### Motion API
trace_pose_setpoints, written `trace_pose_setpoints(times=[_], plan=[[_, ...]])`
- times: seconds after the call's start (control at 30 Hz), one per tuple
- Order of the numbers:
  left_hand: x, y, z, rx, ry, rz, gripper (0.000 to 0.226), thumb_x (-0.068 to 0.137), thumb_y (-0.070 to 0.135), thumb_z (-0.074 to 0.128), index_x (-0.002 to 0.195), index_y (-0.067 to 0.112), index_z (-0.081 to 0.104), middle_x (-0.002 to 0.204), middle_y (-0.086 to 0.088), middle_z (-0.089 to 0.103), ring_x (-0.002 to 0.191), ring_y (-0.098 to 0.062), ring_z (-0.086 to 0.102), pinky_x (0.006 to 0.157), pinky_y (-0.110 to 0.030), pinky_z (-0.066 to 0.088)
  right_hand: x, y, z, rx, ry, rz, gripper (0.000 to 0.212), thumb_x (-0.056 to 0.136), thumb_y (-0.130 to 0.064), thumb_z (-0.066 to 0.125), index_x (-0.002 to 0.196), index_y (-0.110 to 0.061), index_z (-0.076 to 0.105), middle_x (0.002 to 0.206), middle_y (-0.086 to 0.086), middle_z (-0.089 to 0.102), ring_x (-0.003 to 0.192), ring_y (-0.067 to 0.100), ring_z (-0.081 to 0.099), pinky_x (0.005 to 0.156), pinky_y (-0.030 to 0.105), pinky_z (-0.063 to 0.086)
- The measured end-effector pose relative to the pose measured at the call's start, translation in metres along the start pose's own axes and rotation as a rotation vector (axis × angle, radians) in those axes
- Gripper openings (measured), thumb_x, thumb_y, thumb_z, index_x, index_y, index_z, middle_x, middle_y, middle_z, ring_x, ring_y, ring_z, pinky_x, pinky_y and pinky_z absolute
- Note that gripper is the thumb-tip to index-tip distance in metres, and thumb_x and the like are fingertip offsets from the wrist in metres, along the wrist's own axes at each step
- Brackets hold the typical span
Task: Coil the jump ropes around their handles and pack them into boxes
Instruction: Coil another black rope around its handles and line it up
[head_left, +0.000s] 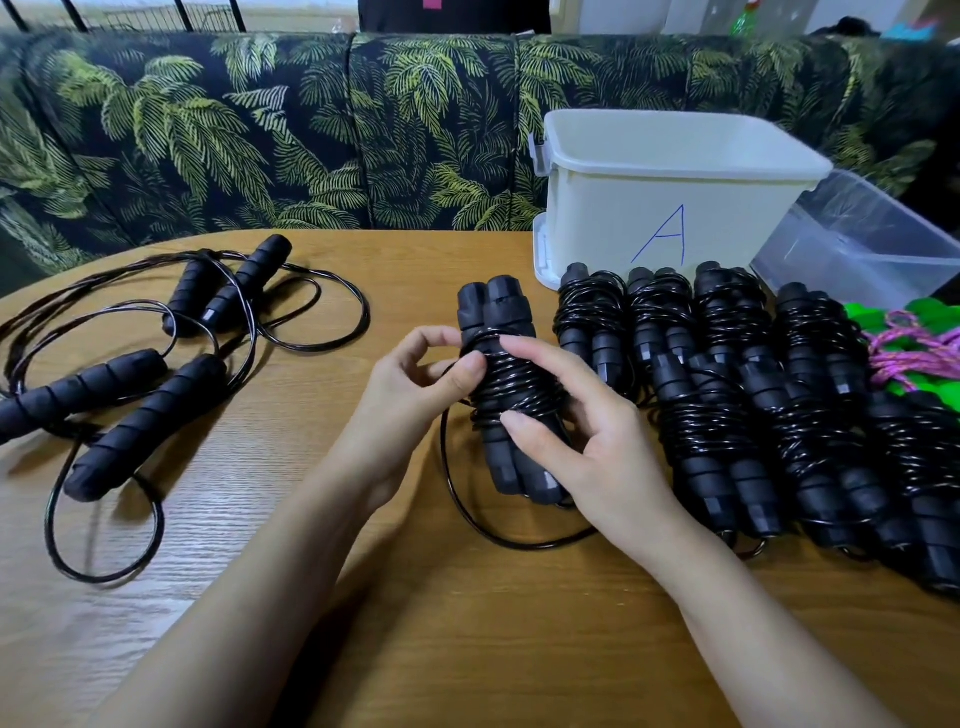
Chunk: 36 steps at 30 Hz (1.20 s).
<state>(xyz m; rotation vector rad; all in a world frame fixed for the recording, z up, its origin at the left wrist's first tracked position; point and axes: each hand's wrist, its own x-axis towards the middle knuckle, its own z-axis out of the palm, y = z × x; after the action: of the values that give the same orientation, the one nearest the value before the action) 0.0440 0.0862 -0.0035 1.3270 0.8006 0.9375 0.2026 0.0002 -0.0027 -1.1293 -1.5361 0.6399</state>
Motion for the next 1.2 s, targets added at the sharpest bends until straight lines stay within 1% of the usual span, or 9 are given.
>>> trace_pose_setpoints(times=[0.13, 0.33, 0.47, 0.57, 0.67, 0.73, 0.87, 1.0, 1.2], plan=[[-0.001, 0.003, 0.000, -0.044, 0.037, -0.060, 0.048, 0.075, 0.032, 0.082, 0.116, 0.015, 0.065, 0.096, -0.002, 0.077, 0.092, -0.012, 0.070, 0.096, -0.033, 0.047, 0.001, 0.000, 0.000, 0.004, -0.039, 0.032, 0.052, 0.093, -0.013, 0.063, 0.137, -0.037, 0.049, 0.136, -0.020, 0.054, 0.133, 0.001, 0.047, 0.107, 0.015, 0.035], [-0.006, 0.007, 0.010, -0.035, 0.228, -0.015, 0.039, 0.067, 0.029, 0.078, 0.101, 0.014, 0.067, 0.080, -0.001, 0.076, 0.072, -0.006, 0.070, 0.064, -0.013, 0.050, 0.001, 0.011, 0.001, -0.332, -0.046, 0.023, 0.057, 0.099, -0.027, 0.054, 0.150, -0.041, 0.034, 0.153, -0.015, 0.035, 0.130, -0.015, 0.034, 0.103, 0.005, 0.026], [-0.007, 0.007, 0.012, -0.005, 0.269, 0.015, 0.038, 0.070, 0.022, 0.082, 0.105, 0.011, 0.068, 0.081, -0.004, 0.077, 0.075, -0.010, 0.073, 0.064, -0.014, 0.051, 0.001, 0.017, 0.005, -0.524, -0.033, -0.038, 0.060, 0.100, -0.014, 0.052, 0.152, -0.037, 0.032, 0.158, -0.011, 0.028, 0.121, 0.005, 0.046, 0.100, 0.026, 0.044], [-0.007, 0.007, 0.012, -0.006, 0.236, 0.021, 0.031, 0.078, 0.014, 0.079, 0.107, 0.012, 0.070, 0.082, -0.002, 0.077, 0.078, -0.008, 0.073, 0.067, -0.012, 0.051, 0.003, 0.019, 0.000, -0.416, -0.032, -0.003, 0.060, 0.101, -0.009, 0.050, 0.148, -0.041, 0.034, 0.158, -0.010, 0.029, 0.130, -0.018, 0.031, 0.103, 0.003, 0.024], [-0.007, 0.007, 0.012, -0.003, 0.232, 0.040, 0.034, 0.078, 0.013, 0.078, 0.111, 0.011, 0.070, 0.084, -0.002, 0.077, 0.081, -0.009, 0.073, 0.070, -0.013, 0.052, 0.003, 0.018, -0.002, -0.386, -0.048, 0.030, 0.057, 0.103, -0.011, 0.046, 0.146, -0.045, 0.031, 0.159, -0.010, 0.027, 0.130, -0.027, 0.018, 0.103, -0.002, 0.016], [-0.008, 0.006, 0.014, 0.021, 0.258, 0.062, 0.037, 0.075, 0.018, 0.079, 0.110, 0.012, 0.071, 0.084, -0.001, 0.077, 0.081, -0.010, 0.074, 0.071, -0.016, 0.053, 0.002, 0.013, 0.000, -0.415, -0.092, 0.063, 0.055, 0.105, -0.023, 0.042, 0.147, -0.051, 0.021, 0.162, -0.013, 0.018, 0.132, -0.023, 0.022, 0.105, 0.005, 0.023], [-0.009, 0.001, 0.018, 0.124, 0.307, 0.089, 0.044, 0.068, 0.034, 0.080, 0.107, 0.016, 0.073, 0.084, 0.001, 0.078, 0.081, -0.013, 0.074, 0.074, -0.025, 0.055, -0.002, 0.003, 0.007, -0.669, -0.133, 0.137, 0.076, 0.092, -0.057, 0.044, 0.153, -0.049, -0.001, 0.164, -0.018, -0.001, 0.136, 0.013, 0.041, 0.094, 0.035, 0.048], [-0.009, -0.002, 0.019, 0.206, 0.262, 0.120, 0.050, 0.067, 0.037, 0.080, 0.112, 0.016, 0.072, 0.084, 0.004, 0.077, 0.087, -0.011, 0.074, 0.083, -0.032, 0.057, 0.001, 0.008, 0.007, -0.821, -0.081, 0.123, 0.093, 0.081, -0.068, 0.042, 0.155, -0.042, -0.009, 0.165, -0.013, 0.006, 0.144, 0.013, 0.030, 0.088, 0.040, 0.054], [-0.010, -0.002, 0.018, 0.350, 0.175, 0.189, 0.046, 0.061, 0.041, 0.082, 0.103, 0.042, 0.064, 0.080, 0.021, 0.074, 0.089, 0.007, 0.068, 0.080, -0.012, 0.050, 0.002, 0.016, 0.004, -0.861, -0.040, 0.130, 0.099, 0.079, -0.069, 0.047, 0.155, -0.037, -0.008, 0.164, -0.006, 0.019, 0.141, 0.017, 0.038, 0.083, 0.038, 0.052]])
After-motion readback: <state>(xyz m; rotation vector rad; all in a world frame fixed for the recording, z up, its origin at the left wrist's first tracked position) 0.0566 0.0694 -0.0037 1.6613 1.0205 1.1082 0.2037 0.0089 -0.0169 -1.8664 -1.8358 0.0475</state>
